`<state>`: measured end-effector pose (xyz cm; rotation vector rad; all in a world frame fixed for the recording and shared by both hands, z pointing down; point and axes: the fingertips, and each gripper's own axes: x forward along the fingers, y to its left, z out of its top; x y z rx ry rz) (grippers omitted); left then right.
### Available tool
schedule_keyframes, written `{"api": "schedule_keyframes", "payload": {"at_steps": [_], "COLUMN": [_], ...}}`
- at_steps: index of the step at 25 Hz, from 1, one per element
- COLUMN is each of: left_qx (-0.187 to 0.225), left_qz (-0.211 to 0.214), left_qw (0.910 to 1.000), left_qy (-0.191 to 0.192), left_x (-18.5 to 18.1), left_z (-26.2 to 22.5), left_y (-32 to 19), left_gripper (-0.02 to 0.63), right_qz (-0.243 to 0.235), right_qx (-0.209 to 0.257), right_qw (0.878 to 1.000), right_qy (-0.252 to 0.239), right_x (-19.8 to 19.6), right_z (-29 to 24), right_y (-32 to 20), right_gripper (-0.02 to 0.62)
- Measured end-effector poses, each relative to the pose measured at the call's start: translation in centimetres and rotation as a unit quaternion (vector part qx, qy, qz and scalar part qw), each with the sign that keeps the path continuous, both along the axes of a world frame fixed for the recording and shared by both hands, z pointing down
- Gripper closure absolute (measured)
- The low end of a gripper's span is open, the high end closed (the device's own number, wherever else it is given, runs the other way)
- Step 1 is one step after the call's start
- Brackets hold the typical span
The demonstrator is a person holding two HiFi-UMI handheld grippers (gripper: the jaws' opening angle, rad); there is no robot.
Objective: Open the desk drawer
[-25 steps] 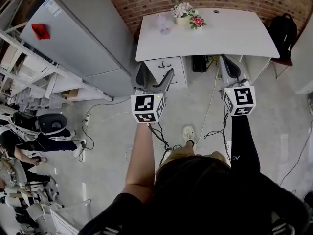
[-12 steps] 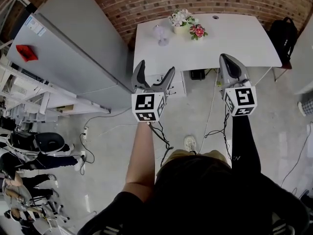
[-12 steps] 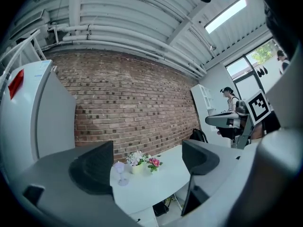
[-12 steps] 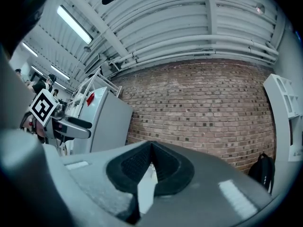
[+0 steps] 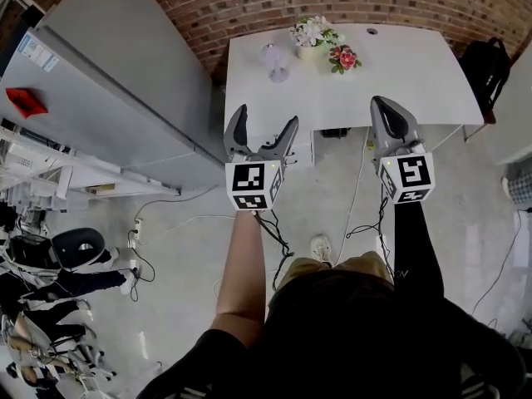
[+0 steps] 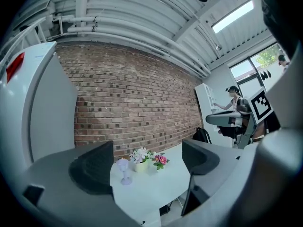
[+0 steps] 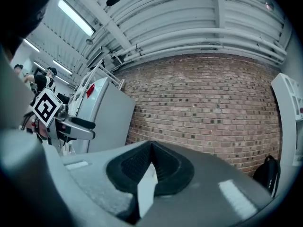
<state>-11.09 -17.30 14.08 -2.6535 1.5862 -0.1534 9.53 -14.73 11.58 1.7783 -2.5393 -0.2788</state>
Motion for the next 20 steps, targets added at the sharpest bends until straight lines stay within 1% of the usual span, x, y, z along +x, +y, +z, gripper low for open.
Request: {"api": "schedule_keyframes", "payload": {"at_steps": [6,12,16,20], "left_qx": [-0.014,-0.033,-0.038,-0.044], "left_qz": [-0.009,-0.011,-0.024,-0.039], "left_qw": [0.9999,0.9994,0.9990,0.9983], "left_qy": [-0.005,0.000,0.003,-0.005], "left_x": [-1.3,-1.9,-2.4,-2.4], "left_z": [2.8,5.3,6.3,7.2], "left_y": [-2.4,-3.0,-3.2,-3.3], "left_gripper": [0.152,0.152,0.152,0.152], "right_qz": [-0.024,-0.047,-0.055,-0.063], "right_qx": [-0.017,-0.041,-0.047,-0.043], "right_qw": [0.999,0.998,0.997,0.997], "right_qy": [0.013,0.025,0.032,0.029], "right_x": [-2.5,-4.6,-4.4,-3.7], "right_z": [2.3,4.7,5.5,5.7], "right_y": [-2.2,-3.6,-4.7,-5.5], "right_gripper": [0.595,0.595,0.595,0.595]}}
